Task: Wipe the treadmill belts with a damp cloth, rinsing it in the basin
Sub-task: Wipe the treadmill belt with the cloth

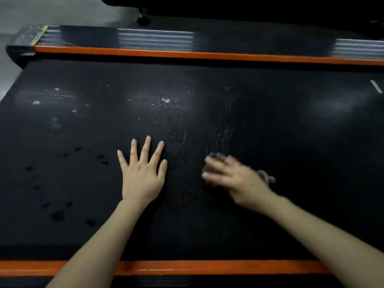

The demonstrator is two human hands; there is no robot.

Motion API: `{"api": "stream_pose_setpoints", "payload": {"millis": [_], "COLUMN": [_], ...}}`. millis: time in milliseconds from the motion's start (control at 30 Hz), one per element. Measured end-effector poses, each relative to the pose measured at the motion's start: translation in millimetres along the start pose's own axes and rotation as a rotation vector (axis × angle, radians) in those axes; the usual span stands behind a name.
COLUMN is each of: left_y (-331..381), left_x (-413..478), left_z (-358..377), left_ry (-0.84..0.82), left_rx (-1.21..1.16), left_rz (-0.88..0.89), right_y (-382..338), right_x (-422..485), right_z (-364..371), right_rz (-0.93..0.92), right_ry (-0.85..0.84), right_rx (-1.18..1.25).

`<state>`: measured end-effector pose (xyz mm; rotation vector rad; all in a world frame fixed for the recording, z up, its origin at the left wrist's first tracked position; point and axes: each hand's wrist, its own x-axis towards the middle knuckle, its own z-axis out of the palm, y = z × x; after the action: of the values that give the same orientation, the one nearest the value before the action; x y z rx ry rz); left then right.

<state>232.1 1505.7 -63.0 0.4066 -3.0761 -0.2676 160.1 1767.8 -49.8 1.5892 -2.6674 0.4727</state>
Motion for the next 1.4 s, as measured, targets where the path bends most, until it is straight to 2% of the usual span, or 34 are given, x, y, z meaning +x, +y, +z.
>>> {"api": "stream_pose_setpoints", "payload": {"millis": [33,133,167,200,233,300,367,467,500,533,633,667,700,733,800,900,1067,1167,1300,1400], "left_y": [0.0,1.5,1.5,1.4,1.6,2.0,2.0,0.4,-0.1,-0.6,-0.7,0.1,1.0,1.3,0.9,-0.2,-1.8,-1.0,4.1,4.7], "left_x": [0.5,1.0,1.1,1.2,1.2,0.8,0.6,-0.1,-0.5,-0.4,0.3,0.8,1.1,1.2,1.2,-0.1,-2.2,-1.3,-0.3,0.4], "left_z": [0.7,2.0,2.1,2.1,1.5,0.9,0.4,0.9,0.9,1.0,1.5,1.4,1.4,1.0,0.3,-2.8,-5.6,-5.2,-4.5,-4.5], "left_ry": [0.002,-0.001,0.003,0.006,0.009,0.011,0.007,0.007,0.012,0.014,0.007,0.009,0.010,0.009,0.000,-0.002,-0.003,-0.008,-0.023,-0.022], "left_rx": [0.003,0.029,0.031,0.032,0.034,0.028,0.018,0.011,0.007,0.003,0.004,0.002,-0.001,-0.003,-0.003,-0.007,-0.028,-0.011,0.012,0.019], "left_rz": [-0.002,-0.009,-0.011,-0.012,-0.013,-0.015,-0.020,-0.015,-0.011,-0.007,-0.003,0.000,0.002,0.001,-0.007,0.005,0.024,0.014,0.002,-0.002], "right_y": [24.6,69.7,67.0,55.4,38.4,-2.3,-51.5,-63.8,-49.3,-29.4,15.6,12.6,0.1,-19.2,-68.0,-116.4,-77.1,-57.1,-57.5,-90.6], "right_x": [-0.3,22.6,35.2,46.7,55.8,57.4,31.5,-27.1,-43.9,-59.0,-86.7,-85.9,-80.0,-70.6,-44.9,-18.2,-63.0,-94.4,-81.5,-31.0], "right_z": [-6.5,-24.4,-23.8,-20.0,-14.8,4.3,16.0,6.2,0.6,-6.0,-33.0,-33.7,-29.2,-19.9,2.6,13.3,-29.4,-48.2,-28.5,4.0], "right_rz": [0.131,0.694,0.807,0.839,0.783,0.494,0.218,0.026,0.036,0.125,0.634,0.749,0.782,0.743,0.534,0.323,0.066,0.045,0.040,-0.095], "right_ry": [0.050,0.181,0.207,0.212,0.220,0.225,0.088,-0.120,-0.110,-0.063,0.079,0.095,0.106,0.116,0.088,-0.067,-0.316,-0.381,-0.313,-0.244], "right_rx": [-0.023,0.000,0.005,-0.016,-0.052,-0.088,-0.023,0.100,0.079,0.077,0.139,0.158,0.168,0.181,0.240,0.289,0.302,0.356,0.372,0.370]}}
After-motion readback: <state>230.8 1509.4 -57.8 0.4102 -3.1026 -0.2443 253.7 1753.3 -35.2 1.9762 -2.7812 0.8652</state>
